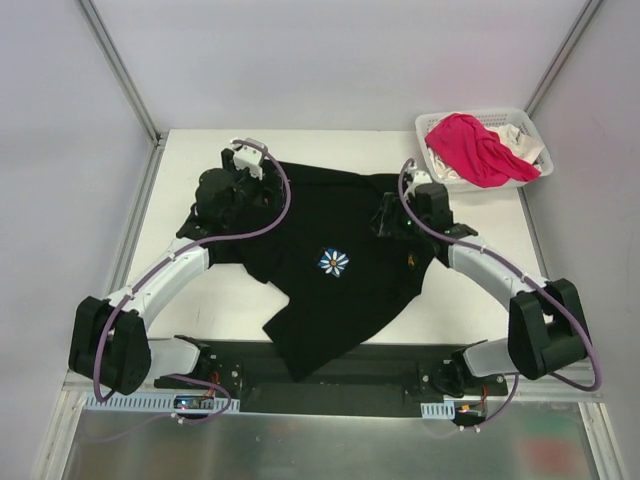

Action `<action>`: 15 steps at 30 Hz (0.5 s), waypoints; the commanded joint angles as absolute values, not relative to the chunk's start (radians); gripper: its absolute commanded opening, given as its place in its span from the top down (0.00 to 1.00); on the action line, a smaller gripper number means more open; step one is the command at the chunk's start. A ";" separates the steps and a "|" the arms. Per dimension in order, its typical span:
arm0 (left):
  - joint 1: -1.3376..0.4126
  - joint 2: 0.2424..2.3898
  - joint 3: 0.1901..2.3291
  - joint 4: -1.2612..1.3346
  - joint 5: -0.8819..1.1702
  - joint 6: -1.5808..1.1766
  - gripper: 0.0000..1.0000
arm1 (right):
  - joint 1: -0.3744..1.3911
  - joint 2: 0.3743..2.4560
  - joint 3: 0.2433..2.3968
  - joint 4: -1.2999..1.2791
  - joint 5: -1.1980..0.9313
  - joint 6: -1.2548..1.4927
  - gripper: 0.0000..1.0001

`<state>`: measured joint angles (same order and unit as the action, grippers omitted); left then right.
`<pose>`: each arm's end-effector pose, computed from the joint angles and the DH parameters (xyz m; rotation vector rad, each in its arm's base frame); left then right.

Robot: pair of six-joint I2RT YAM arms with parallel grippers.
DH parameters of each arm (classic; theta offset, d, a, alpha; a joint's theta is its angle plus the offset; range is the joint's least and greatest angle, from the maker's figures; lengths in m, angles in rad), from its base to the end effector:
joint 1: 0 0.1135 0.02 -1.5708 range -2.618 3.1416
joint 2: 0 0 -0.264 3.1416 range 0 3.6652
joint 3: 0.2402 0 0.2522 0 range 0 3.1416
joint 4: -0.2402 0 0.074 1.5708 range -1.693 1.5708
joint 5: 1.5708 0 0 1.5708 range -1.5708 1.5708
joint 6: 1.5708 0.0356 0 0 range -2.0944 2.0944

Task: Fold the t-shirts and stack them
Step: Flatten out the tshirt

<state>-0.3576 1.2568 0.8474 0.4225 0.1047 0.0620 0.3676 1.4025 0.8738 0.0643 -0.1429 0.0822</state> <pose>0.2764 -0.1073 0.3236 0.4070 1.5125 -0.3144 0.2923 0.1180 0.2531 -0.3821 2.0210 0.4263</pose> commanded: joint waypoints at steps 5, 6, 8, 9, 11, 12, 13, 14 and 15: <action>-0.345 1.232 0.746 0.630 0.163 0.078 0.01 | 0.407 1.371 0.657 0.409 -0.284 0.127 0.29; -0.345 1.236 0.741 0.627 0.149 0.071 0.01 | 0.403 1.385 0.672 0.417 -0.304 0.153 0.28; -0.347 1.247 0.756 0.574 0.152 0.058 0.01 | 0.394 1.417 0.716 0.370 -0.341 0.156 0.27; -0.347 1.259 0.764 0.559 0.147 0.051 0.01 | 0.396 1.454 0.733 0.348 -0.342 0.152 0.27; -0.347 1.267 0.776 0.531 0.132 0.041 0.01 | 0.388 1.485 0.762 0.328 -0.347 0.158 0.27; -0.345 1.276 0.778 0.528 0.124 0.040 0.01 | 0.388 1.508 0.768 0.330 -0.351 0.164 0.27; -0.345 1.287 0.787 0.522 0.111 0.037 0.01 | 0.382 1.523 0.784 0.330 -0.359 0.185 0.27; -0.342 1.298 0.799 0.496 0.101 0.034 0.01 | 0.377 1.535 0.793 0.330 -0.367 0.199 0.27; -0.339 1.327 0.810 0.480 0.104 0.032 0.01 | 0.371 1.549 0.804 0.331 -0.377 0.212 0.27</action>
